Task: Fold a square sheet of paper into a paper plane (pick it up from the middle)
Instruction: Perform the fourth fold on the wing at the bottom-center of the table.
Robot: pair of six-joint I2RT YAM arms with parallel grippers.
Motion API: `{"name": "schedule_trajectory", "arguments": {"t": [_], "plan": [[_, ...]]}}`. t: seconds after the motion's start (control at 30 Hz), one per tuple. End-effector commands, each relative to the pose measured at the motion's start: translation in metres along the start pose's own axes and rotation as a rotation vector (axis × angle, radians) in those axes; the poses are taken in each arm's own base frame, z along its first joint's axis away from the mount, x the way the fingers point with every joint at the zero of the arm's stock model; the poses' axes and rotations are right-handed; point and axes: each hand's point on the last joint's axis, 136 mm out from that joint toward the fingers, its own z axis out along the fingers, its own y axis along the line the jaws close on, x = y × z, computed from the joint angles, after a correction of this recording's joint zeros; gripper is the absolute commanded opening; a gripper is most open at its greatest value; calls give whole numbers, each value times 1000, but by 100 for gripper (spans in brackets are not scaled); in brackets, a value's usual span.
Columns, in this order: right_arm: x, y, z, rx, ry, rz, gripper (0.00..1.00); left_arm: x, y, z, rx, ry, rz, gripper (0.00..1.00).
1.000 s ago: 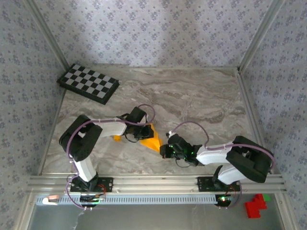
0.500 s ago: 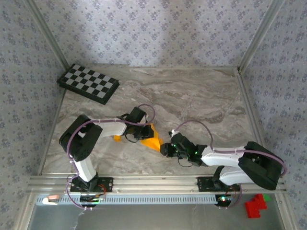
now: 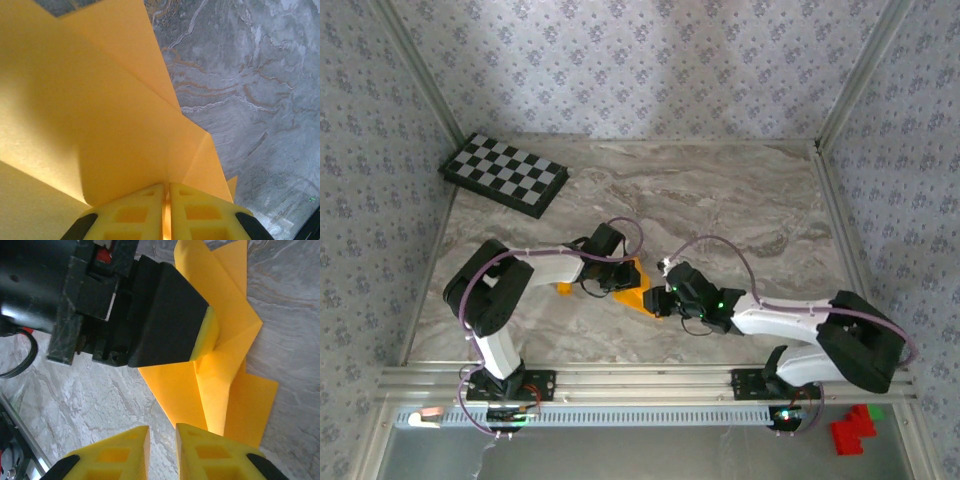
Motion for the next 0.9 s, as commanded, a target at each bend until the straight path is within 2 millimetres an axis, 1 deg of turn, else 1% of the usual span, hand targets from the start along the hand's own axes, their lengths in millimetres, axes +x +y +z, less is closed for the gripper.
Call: {"name": "schedule_trajectory", "arguments": {"t": [0.0,0.17,0.3,0.47,0.63,0.87], "plan": [[-5,8,10,-41,31,-23,21,11,19,7,-52,33,-1,12],[-6,2,24,-40,68,-14,19,10,18,7,-52,33,2,12],[-5,-10,29,-17,86,11,18,10,18,7,-52,34,2,12],[7,-29,33,18,124,44,16,10,17,6,-51,33,5,12],[18,-40,34,38,146,63,15,10,18,6,-56,36,5,12],[27,-57,34,82,167,73,14,10,20,7,-62,36,7,12]]}}
